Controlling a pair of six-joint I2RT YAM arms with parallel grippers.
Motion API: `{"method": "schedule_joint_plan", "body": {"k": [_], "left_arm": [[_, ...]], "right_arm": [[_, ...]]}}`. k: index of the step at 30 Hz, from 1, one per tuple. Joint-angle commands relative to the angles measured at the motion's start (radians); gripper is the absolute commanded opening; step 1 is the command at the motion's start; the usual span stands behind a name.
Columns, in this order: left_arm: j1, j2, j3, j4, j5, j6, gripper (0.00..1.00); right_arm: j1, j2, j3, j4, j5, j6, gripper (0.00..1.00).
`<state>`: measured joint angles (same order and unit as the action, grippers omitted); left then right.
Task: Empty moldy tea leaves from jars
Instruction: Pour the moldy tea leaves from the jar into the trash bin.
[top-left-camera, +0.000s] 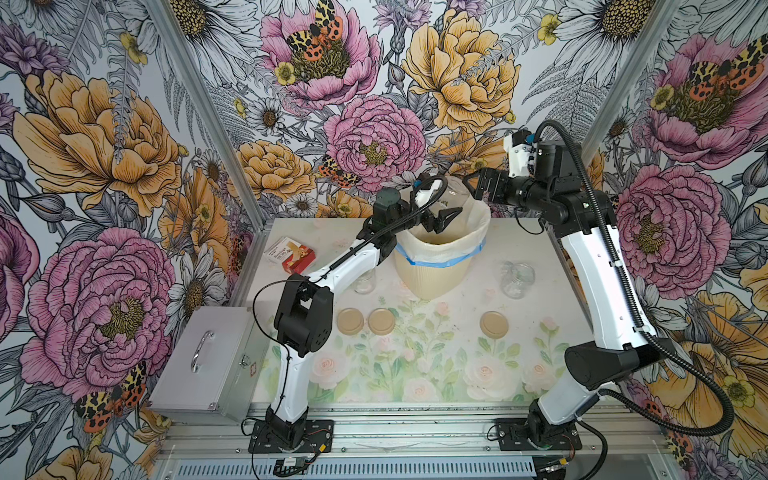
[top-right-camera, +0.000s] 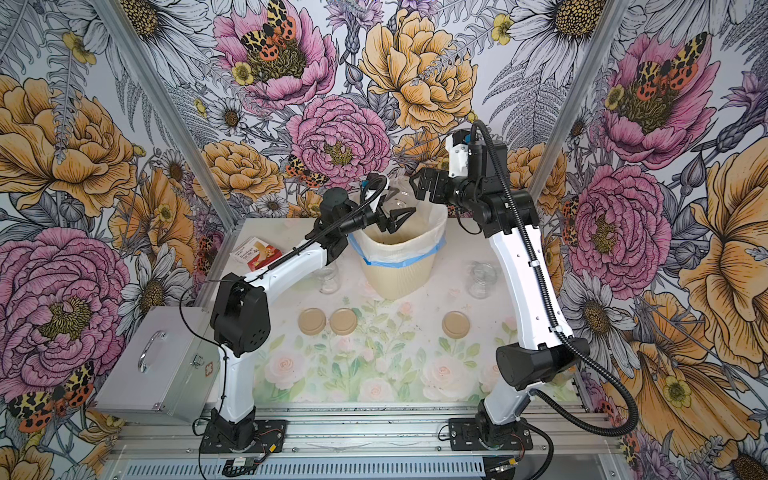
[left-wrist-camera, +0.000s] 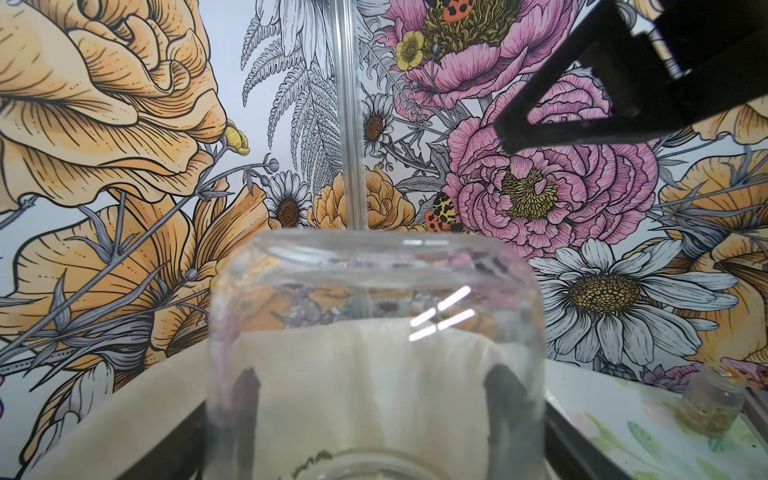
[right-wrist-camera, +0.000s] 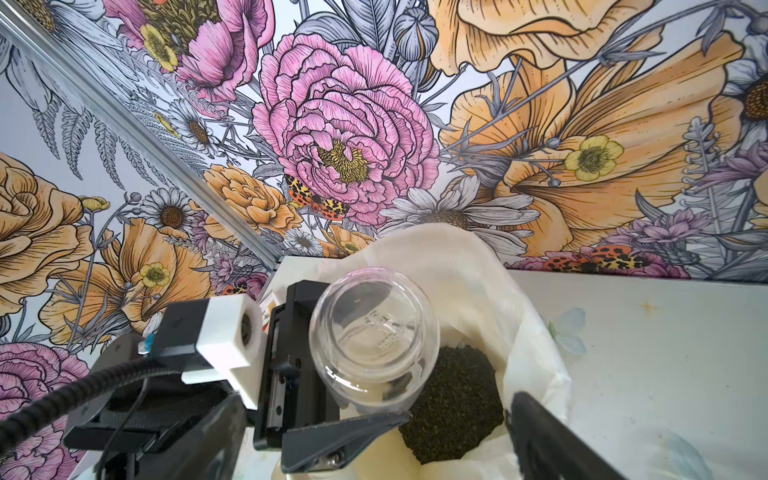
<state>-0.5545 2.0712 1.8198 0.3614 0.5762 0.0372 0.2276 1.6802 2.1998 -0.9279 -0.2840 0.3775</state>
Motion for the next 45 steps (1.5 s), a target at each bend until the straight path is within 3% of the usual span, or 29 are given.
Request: {"method": "schedule_joint_plan", "body": {"k": [1, 17, 40, 45], "left_arm": [[-0.005, -0.080, -0.003, 0.056, 0.005, 0.013, 0.69], [-0.013, -0.099, 0.002, 0.020, -0.010, 0.008, 0.69], [-0.032, -0.139, -0.018, 0.047, -0.030, -0.036, 0.69], [-0.033, -0.137, -0.017, 0.047, -0.037, -0.040, 0.69]], "right_arm": [[-0.007, 0.017, 0.005, 0.059, 0.002, 0.002, 0.98], [0.057, 0.133, 0.022, 0.103, -0.044, -0.022, 0.98], [0.107, 0.183, 0.010, 0.132, -0.004, 0.000, 0.96], [0.109, 0.188, 0.019, 0.131, -0.032, 0.005, 0.86]]}}
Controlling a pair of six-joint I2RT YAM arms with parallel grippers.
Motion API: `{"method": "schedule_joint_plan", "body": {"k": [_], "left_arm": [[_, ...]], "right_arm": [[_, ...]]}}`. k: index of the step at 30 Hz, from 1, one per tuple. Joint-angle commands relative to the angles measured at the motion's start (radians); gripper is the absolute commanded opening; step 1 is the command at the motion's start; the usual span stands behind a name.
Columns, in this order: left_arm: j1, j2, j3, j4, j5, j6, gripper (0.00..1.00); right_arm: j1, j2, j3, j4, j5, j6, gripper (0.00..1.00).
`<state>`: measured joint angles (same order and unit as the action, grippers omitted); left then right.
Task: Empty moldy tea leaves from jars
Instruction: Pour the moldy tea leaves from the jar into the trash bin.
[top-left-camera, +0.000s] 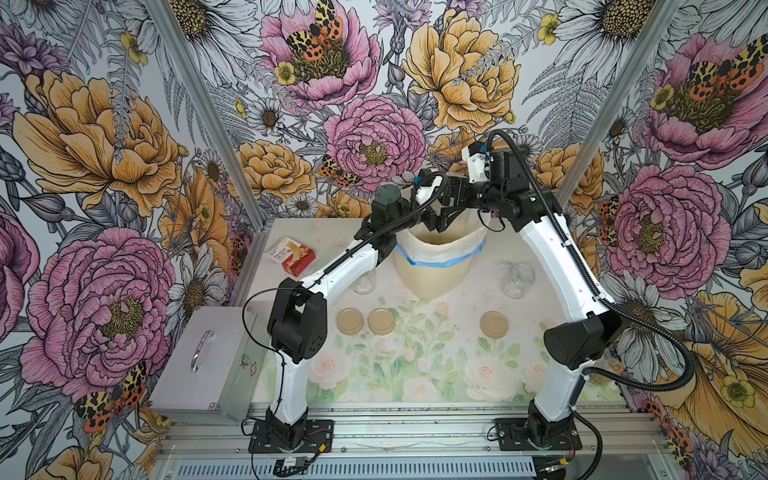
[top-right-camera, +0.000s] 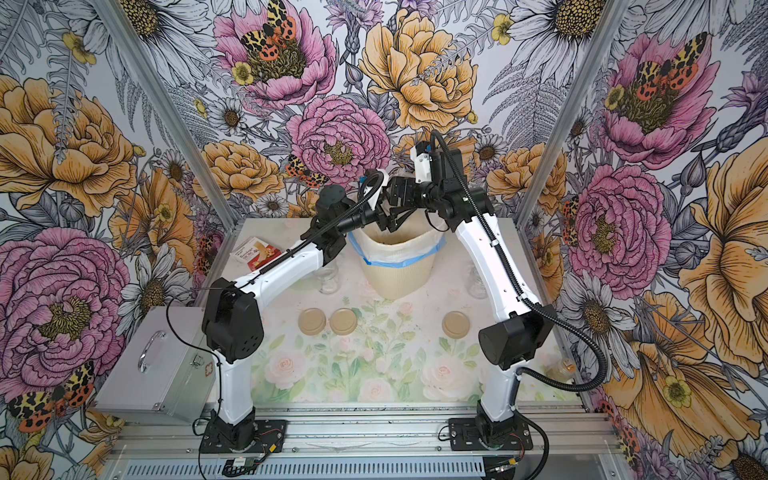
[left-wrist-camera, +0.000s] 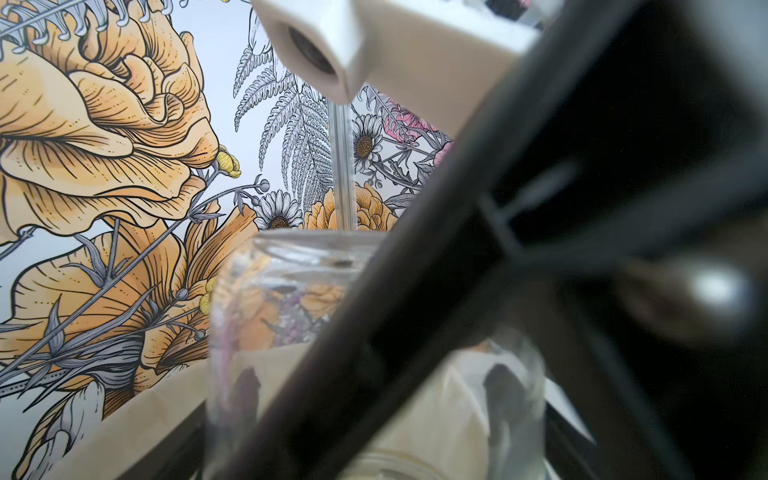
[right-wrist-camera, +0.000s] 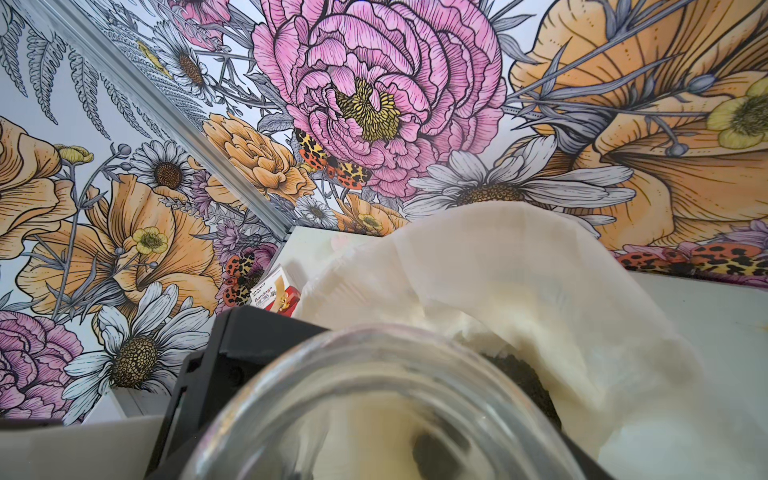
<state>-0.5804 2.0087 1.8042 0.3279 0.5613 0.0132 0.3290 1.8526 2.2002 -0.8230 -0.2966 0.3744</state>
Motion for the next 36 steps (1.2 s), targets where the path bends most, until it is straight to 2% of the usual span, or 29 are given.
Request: {"method": "schedule_joint_plan", "body": {"k": [1, 8, 12, 19, 26, 28, 30, 36], "left_arm": [[-0.007, -0.074, -0.002, 0.081, -0.026, -0.016, 0.69], [-0.003, -0.073, -0.004, 0.079, -0.029, -0.015, 0.72], [0.001, -0.094, -0.040, 0.080, -0.029, -0.002, 0.98], [0.056, -0.202, -0.162, 0.055, -0.034, 0.006, 0.99], [0.135, -0.417, -0.380, 0.021, -0.052, -0.002, 0.99], [0.157, -0.509, -0.484, 0.020, -0.088, -0.019, 0.99], [0.179, -0.612, -0.598, 0.019, -0.123, -0.052, 0.99], [0.232, -0.941, -0.919, 0.017, -0.218, -0.167, 0.99]], "right_arm": [[0.007, 0.016, 0.018, 0.026, -0.025, 0.005, 0.84], [0.008, -0.001, 0.004, 0.027, -0.020, -0.009, 0.64], [0.003, -0.010, 0.019, 0.028, 0.047, 0.009, 0.59], [-0.029, -0.005, 0.049, 0.063, 0.102, 0.087, 0.56], [-0.041, 0.026, 0.089, 0.069, 0.129, 0.099, 0.55], [-0.032, 0.028, 0.086, 0.068, 0.180, 0.058, 0.55], [-0.008, 0.024, 0.066, 0.068, 0.282, -0.014, 0.54], [0.137, 0.085, 0.033, 0.069, 0.713, -0.309, 0.54]]}}
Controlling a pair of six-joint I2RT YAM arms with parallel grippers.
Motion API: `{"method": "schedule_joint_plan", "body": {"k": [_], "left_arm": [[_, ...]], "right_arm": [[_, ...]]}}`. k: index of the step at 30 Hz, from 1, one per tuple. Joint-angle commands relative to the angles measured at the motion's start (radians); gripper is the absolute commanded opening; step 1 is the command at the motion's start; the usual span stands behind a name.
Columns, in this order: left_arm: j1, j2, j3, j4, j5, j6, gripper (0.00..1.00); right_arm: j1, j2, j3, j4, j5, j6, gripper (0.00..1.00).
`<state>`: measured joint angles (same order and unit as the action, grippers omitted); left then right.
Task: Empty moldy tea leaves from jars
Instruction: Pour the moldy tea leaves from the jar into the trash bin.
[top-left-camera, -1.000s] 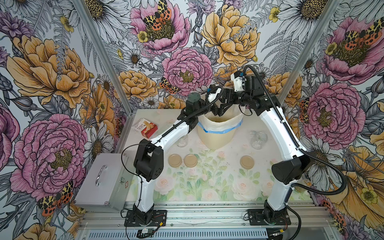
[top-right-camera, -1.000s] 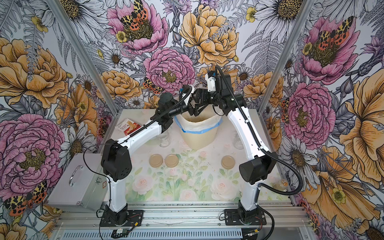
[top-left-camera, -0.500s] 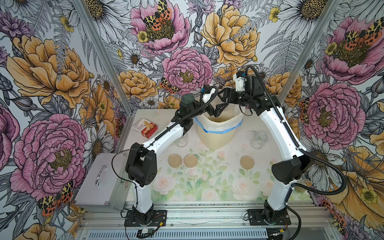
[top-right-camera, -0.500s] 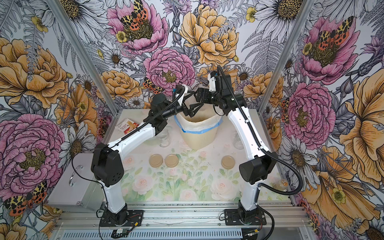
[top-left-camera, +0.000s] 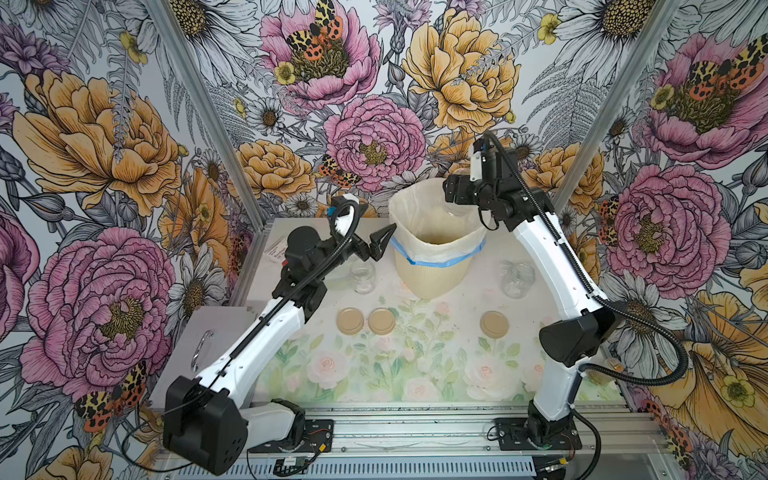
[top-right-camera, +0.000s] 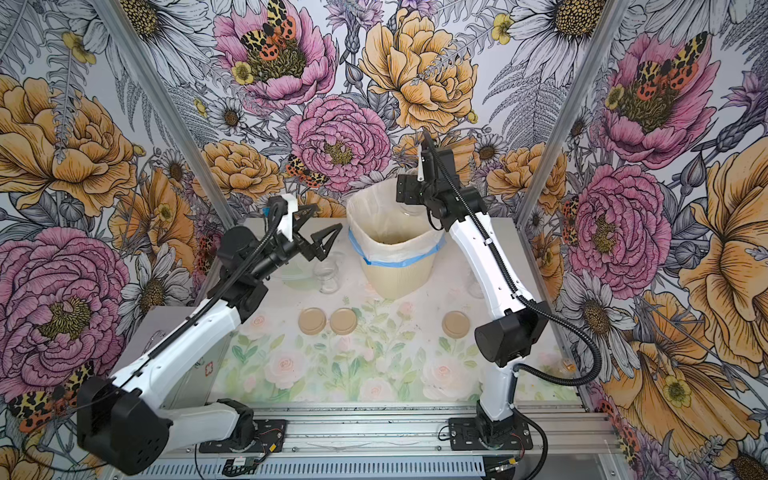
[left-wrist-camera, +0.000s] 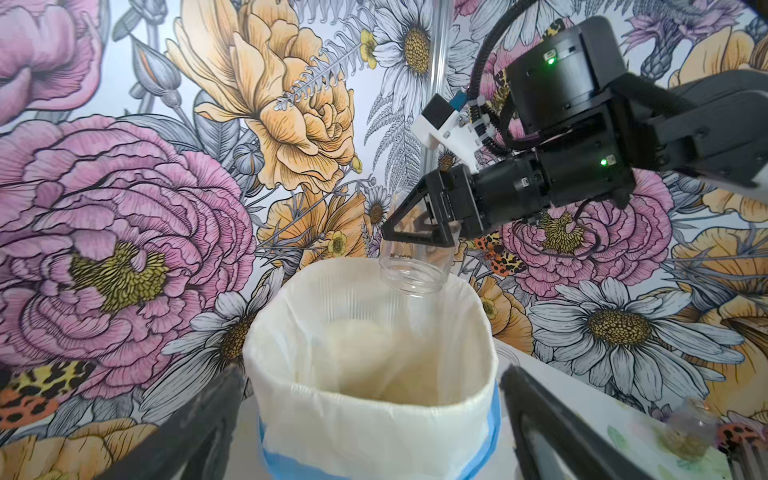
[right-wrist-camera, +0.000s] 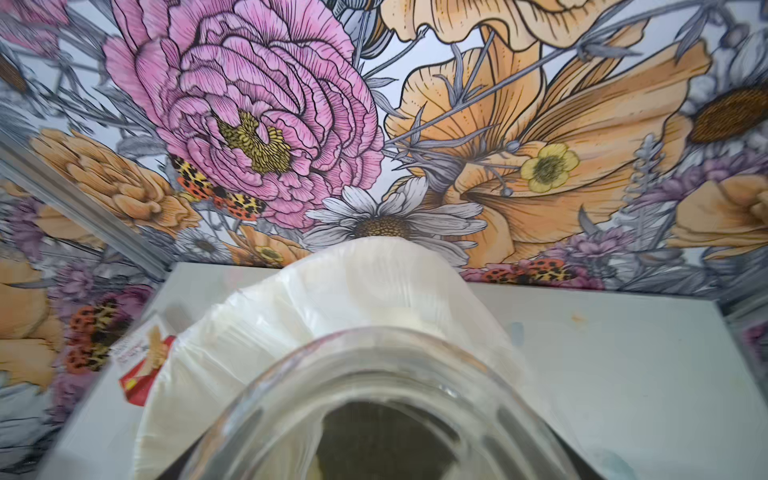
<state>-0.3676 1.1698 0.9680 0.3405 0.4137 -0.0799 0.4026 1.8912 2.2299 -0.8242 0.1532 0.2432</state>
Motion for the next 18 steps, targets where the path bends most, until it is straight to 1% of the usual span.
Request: {"method": "schedule_joint_plan", "body": {"k": [1, 4, 8, 10, 14, 18], "left_arm": [[0.032, -0.153, -0.121, -0.001, -0.083, -0.094, 0.99], [0.074, -0.264, -0.192, -0.028, -0.100, -0.132, 0.99], [0.137, -0.333, -0.220, -0.047, -0.085, -0.161, 0.99], [0.162, -0.334, -0.216, -0.039, -0.068, -0.172, 0.99], [0.174, -0.313, -0.202, -0.013, -0.051, -0.186, 0.99], [0.174, -0.293, -0.203, 0.029, -0.050, -0.208, 0.99]], "right_arm": [[0.092, 0.075, 0.015, 0.072, 0.343, -0.239, 0.54], [0.162, 0.157, 0.037, 0.099, 0.550, -0.402, 0.54], [0.214, 0.186, -0.009, 0.212, 0.703, -0.531, 0.53], [0.229, 0.190, -0.016, 0.256, 0.734, -0.571, 0.53], [0.250, 0.205, 0.015, 0.297, 0.784, -0.626, 0.53], [0.249, 0.206, 0.029, 0.298, 0.804, -0.630, 0.54]]}}
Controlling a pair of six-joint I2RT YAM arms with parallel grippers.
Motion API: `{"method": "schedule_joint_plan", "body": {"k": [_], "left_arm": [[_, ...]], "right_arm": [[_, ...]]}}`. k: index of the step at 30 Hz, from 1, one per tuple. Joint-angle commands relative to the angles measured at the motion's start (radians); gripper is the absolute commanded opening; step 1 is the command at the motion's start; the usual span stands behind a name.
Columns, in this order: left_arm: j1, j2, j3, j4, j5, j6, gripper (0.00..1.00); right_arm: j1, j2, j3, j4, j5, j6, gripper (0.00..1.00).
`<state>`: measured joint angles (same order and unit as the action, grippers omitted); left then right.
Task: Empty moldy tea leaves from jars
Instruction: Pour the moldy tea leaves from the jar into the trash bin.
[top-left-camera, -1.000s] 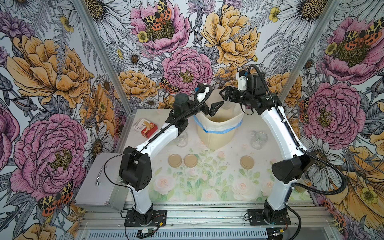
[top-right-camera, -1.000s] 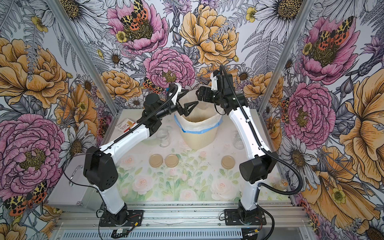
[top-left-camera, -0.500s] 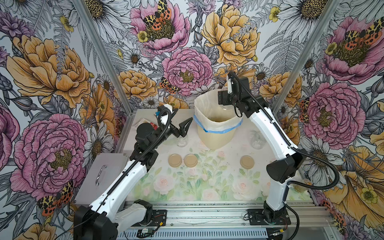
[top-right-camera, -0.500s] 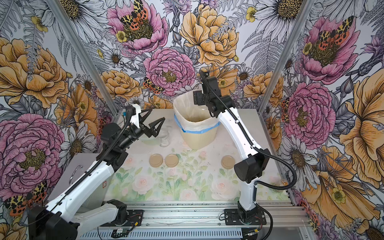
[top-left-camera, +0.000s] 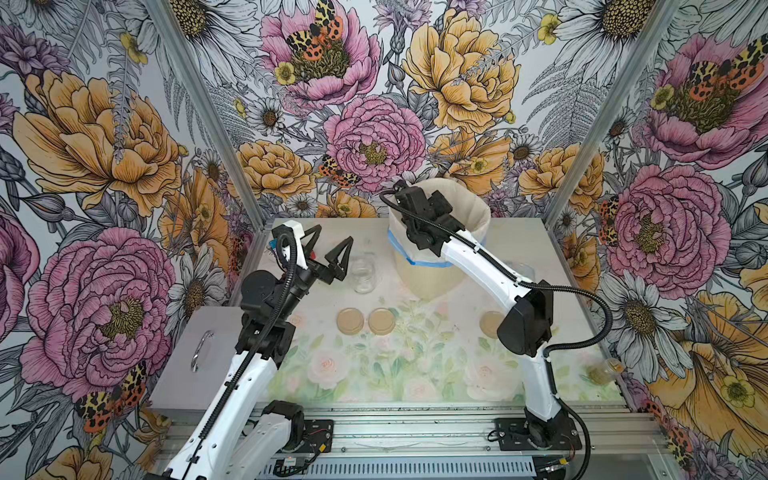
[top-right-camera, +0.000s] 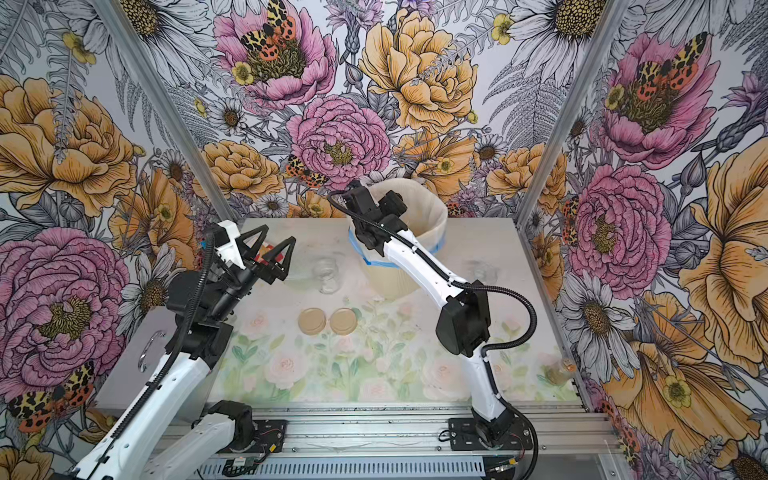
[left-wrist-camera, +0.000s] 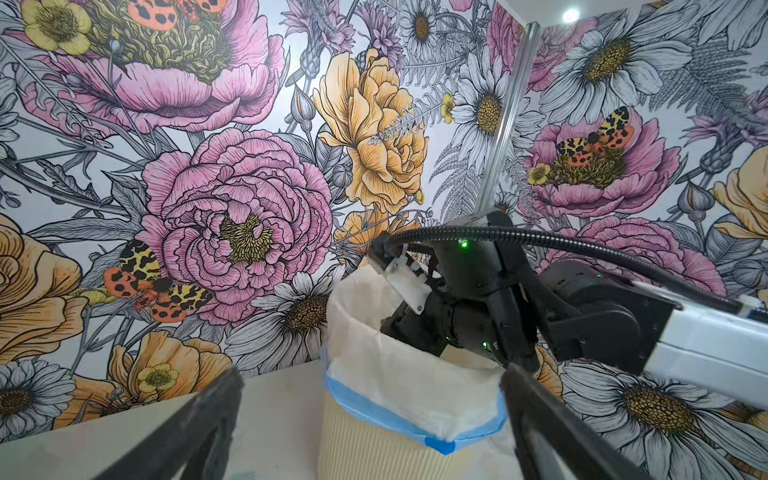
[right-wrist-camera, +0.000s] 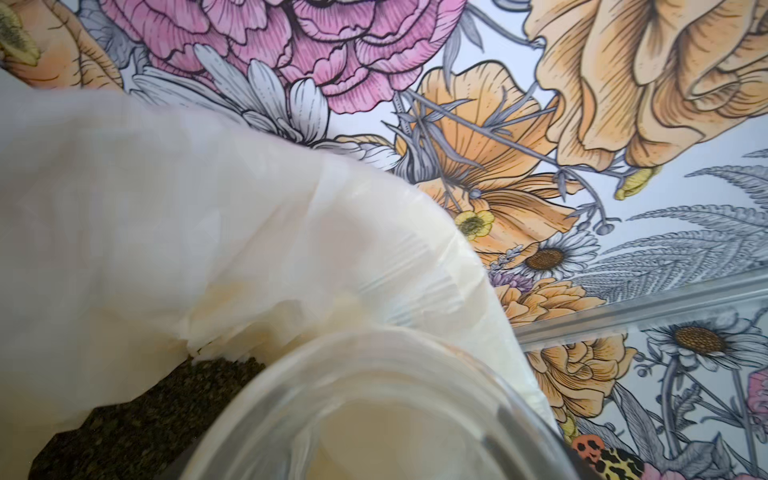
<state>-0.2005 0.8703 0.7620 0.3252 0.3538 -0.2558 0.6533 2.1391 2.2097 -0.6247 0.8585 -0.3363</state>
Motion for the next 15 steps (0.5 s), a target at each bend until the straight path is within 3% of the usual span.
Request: {"method": "schedule_joint_plan", "body": {"k": [1, 6, 9, 11, 13, 15], "left_arm": [[0.006, 0.010, 0.003, 0.052, 0.011, -0.039, 0.99], [0.005, 0.016, -0.001, 0.070, 0.014, -0.041, 0.99], [0.007, 0.030, -0.004, 0.077, 0.011, -0.039, 0.99], [0.009, 0.043, 0.000, 0.092, 0.018, -0.050, 0.99], [0.008, 0.052, 0.009, 0.101, 0.027, -0.059, 0.99], [0.007, 0.055, 0.014, 0.100, 0.024, -0.058, 0.99]], "right_arm": [[-0.002, -0.044, 0.047, 0.099, 0.110, -0.054, 0.54], [-0.016, -0.084, 0.019, 0.099, 0.088, 0.030, 0.53], [0.052, -0.035, 0.034, 0.156, 0.150, -0.144, 0.55], [0.012, -0.058, 0.013, 0.152, 0.135, -0.063, 0.57], [-0.028, -0.105, 0.007, 0.083, 0.056, 0.105, 0.55], [-0.005, -0.110, 0.009, 0.072, 0.023, 0.105, 0.54]]}}
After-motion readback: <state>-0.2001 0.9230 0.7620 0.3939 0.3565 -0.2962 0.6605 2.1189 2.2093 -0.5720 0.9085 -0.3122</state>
